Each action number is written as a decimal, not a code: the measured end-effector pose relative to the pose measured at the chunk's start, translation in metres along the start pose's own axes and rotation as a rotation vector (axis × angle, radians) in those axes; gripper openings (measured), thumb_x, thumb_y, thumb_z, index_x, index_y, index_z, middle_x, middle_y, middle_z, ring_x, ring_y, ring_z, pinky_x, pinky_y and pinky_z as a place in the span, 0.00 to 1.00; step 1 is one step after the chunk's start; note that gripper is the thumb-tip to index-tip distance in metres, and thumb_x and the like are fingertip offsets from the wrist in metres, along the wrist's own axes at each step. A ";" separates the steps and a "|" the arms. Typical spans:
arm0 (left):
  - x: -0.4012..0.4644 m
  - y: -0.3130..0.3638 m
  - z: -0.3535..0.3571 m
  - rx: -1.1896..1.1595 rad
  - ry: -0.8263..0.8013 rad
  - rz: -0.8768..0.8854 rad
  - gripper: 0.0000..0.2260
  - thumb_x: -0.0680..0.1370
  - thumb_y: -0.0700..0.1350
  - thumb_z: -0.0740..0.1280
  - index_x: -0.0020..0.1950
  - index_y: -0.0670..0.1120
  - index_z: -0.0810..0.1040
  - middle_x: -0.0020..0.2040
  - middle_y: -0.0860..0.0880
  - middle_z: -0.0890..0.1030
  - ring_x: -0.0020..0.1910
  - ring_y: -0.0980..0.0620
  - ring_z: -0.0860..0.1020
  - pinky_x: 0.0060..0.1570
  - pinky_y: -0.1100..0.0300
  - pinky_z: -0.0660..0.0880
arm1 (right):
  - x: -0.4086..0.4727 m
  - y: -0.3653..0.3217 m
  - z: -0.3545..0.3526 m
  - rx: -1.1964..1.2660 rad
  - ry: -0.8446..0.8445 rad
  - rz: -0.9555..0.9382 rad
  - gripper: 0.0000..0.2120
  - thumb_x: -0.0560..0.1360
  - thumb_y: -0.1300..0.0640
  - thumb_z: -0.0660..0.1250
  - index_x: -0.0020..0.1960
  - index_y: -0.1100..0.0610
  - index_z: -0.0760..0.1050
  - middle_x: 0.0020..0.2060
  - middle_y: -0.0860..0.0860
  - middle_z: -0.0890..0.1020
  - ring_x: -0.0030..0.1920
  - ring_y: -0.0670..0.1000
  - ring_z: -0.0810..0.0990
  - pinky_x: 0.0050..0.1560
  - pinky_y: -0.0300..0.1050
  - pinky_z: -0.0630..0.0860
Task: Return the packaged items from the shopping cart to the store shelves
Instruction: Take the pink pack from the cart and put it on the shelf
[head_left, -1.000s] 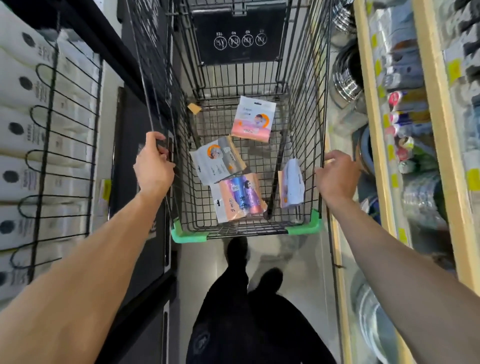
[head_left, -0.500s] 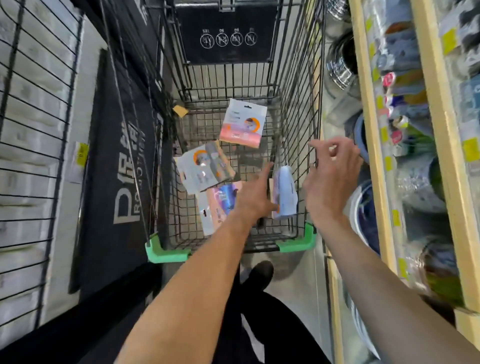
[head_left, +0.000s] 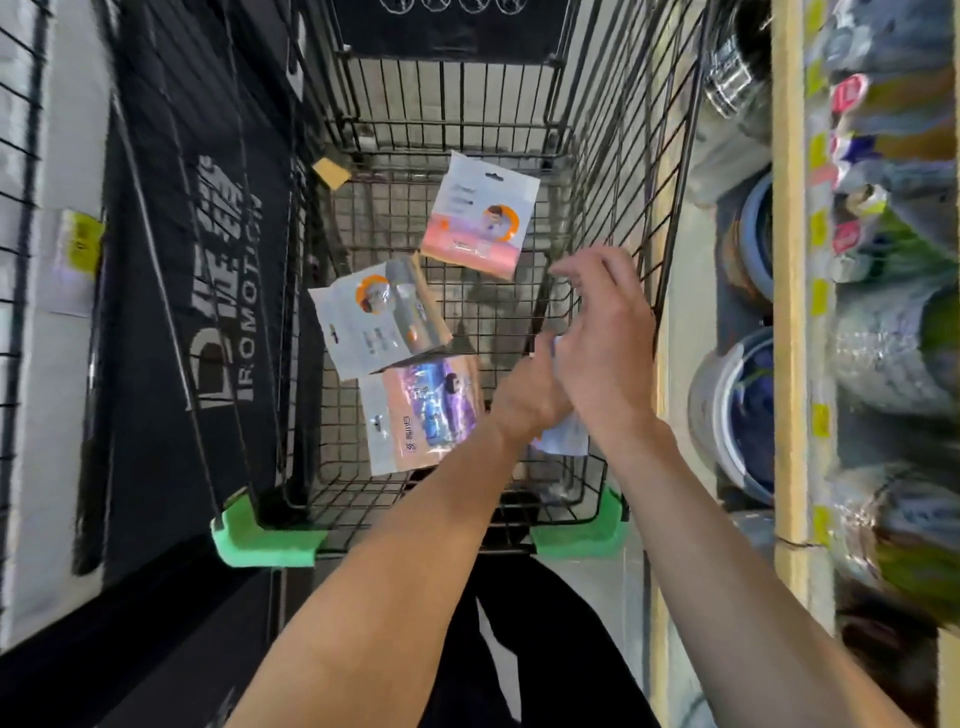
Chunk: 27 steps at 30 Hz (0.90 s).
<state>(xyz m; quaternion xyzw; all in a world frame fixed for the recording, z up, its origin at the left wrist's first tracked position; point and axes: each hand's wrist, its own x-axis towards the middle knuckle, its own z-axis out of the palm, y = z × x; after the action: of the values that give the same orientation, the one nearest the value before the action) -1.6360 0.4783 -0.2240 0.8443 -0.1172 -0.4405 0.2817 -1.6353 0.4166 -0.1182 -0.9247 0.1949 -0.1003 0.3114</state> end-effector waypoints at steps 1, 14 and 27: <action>0.002 -0.004 0.002 0.008 0.008 -0.082 0.18 0.80 0.50 0.63 0.65 0.40 0.73 0.59 0.40 0.82 0.58 0.41 0.81 0.53 0.52 0.76 | 0.000 0.001 0.005 0.008 -0.026 0.029 0.28 0.64 0.81 0.62 0.57 0.58 0.79 0.55 0.52 0.77 0.56 0.50 0.78 0.58 0.44 0.77; 0.002 -0.098 -0.092 -0.595 -0.163 -0.058 0.17 0.73 0.29 0.69 0.57 0.45 0.80 0.48 0.45 0.85 0.45 0.49 0.82 0.40 0.56 0.77 | 0.000 0.019 0.065 -0.192 -0.509 0.160 0.28 0.73 0.67 0.71 0.69 0.51 0.70 0.65 0.51 0.76 0.64 0.54 0.75 0.61 0.49 0.74; 0.035 -0.082 -0.259 -0.511 -0.328 0.099 0.08 0.77 0.36 0.71 0.54 0.44 0.83 0.45 0.51 0.88 0.41 0.57 0.84 0.40 0.62 0.80 | 0.033 -0.005 0.080 0.455 -0.735 0.573 0.13 0.67 0.61 0.79 0.49 0.52 0.82 0.43 0.45 0.86 0.44 0.44 0.85 0.54 0.48 0.80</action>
<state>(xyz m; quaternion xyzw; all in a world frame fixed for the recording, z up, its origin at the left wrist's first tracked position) -1.4093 0.6256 -0.1777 0.6569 -0.0877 -0.5718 0.4835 -1.5790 0.4492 -0.1758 -0.7172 0.2914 0.2804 0.5675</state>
